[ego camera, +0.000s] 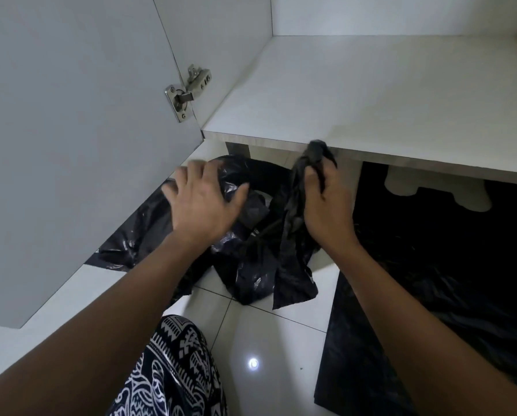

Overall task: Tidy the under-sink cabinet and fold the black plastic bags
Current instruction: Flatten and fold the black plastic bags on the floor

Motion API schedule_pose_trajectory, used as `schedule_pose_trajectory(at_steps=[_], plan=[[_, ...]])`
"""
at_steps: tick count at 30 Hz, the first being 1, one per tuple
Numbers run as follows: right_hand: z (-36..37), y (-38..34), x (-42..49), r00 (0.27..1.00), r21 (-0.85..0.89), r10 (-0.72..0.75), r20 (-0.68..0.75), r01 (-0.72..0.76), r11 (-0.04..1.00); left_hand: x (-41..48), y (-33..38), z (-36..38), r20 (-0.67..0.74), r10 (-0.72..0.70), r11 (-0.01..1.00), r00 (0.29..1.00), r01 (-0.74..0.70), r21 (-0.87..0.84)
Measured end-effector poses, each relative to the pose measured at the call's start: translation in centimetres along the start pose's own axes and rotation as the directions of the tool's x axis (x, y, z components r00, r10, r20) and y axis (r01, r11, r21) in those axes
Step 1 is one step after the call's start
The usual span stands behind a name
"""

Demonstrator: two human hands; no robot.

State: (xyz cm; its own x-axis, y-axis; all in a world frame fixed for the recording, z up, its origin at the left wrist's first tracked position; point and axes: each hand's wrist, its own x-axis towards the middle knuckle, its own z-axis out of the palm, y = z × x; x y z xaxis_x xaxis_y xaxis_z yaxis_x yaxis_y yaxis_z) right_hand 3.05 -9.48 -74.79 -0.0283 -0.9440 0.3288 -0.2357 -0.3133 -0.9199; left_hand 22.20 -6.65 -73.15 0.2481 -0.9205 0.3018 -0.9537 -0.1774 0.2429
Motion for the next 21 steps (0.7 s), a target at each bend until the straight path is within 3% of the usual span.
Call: schedule_pose_trajectory(at_steps=[1, 2, 3, 4, 5, 6, 8, 10, 12, 13, 14, 17, 19, 21], plan=[[0.0, -0.2, -0.2, 0.991, 0.0, -0.04, 0.125, 0.04, 0.999, -0.2, 1.1, -0.6, -0.047, 0.019, 0.966, 0.999, -0.031, -0.257], [0.0, -0.4, -0.3, 0.953, 0.031, -0.049, 0.3, 0.042, 0.999, -0.1, 2.1, -1.2, 0.05, 0.006, 0.861, 0.999, 0.021, -0.509], [0.0, -0.6, -0.4, 0.872, 0.052, -0.034, 0.488, 0.01, 0.999, 0.0, 3.2, -1.7, 0.25, -0.001, 0.734, 0.968, 0.171, -0.657], [-0.2, -0.8, -0.7, 0.779, 0.064, -0.004, 0.628, -0.047, 0.997, 0.2, 3.9, -1.8, 0.422, -0.001, 0.629, 0.907, 0.329, -0.705], [-0.4, -0.9, -0.9, 0.717, 0.083, 0.033, 0.697, -0.126, 0.989, 0.4, 4.3, -1.6, 0.505, -0.004, 0.575, 0.863, 0.416, -0.705], [-0.6, -0.7, -1.1, 0.719, 0.123, 0.068, 0.692, -0.21, 0.97, 0.7, 4.4, -1.2, 0.501, -0.032, 0.561, 0.865, 0.431, -0.707], [-0.9, 0.2, -1.4, 0.857, 0.25, 0.192, 0.479, -0.342, 0.906, 0.7, 4.6, -0.9, 0.442, -0.125, 0.485, 0.888, 0.443, -0.754], [-1.7, 1.5, -1.7, 0.92, 0.271, 0.37, 0.132, -0.392, 0.879, 0.4, 4.8, -1.6, 0.572, -0.123, 0.218, 0.811, 0.584, -0.782], [-2.8, 2.6, -2.4, 0.871, 0.148, 0.478, -0.115, -0.461, 0.875, -0.1, 4.5, -2.5, 0.721, 0.003, -0.073, 0.693, 0.719, -0.691], [-3.5, 3.3, -2.6, 0.833, 0.1, 0.542, -0.111, -0.533, 0.84, -0.4, 4.2, -2.6, 0.744, 0.056, -0.162, 0.666, 0.741, -0.652], [-4.2, 3.7, -2.8, 0.788, 0.084, 0.615, -0.018, -0.612, 0.786, -0.6, 4.0, -2.7, 0.754, 0.083, -0.243, 0.652, 0.747, -0.619], [-4.9, 3.9, -3.6, 0.62, 0.23, 0.662, 0.422, -0.779, 0.583, -1.2, 4.0, -1.9, 0.812, 0.042, -0.325, 0.582, 0.777, -0.54], [-5.0, 3.7, -3.8, 0.654, 0.395, 0.607, 0.452, -0.757, 0.521, -1.7, 4.3, -1.0, 0.836, -0.029, -0.261, 0.548, 0.803, -0.536], [-5.8, 3.7, -3.4, 0.746, 0.498, 0.593, 0.302, -0.654, 0.569, -2.2, 4.2, 0.1, 0.853, -0.027, -0.179, 0.522, 0.837, -0.518]])
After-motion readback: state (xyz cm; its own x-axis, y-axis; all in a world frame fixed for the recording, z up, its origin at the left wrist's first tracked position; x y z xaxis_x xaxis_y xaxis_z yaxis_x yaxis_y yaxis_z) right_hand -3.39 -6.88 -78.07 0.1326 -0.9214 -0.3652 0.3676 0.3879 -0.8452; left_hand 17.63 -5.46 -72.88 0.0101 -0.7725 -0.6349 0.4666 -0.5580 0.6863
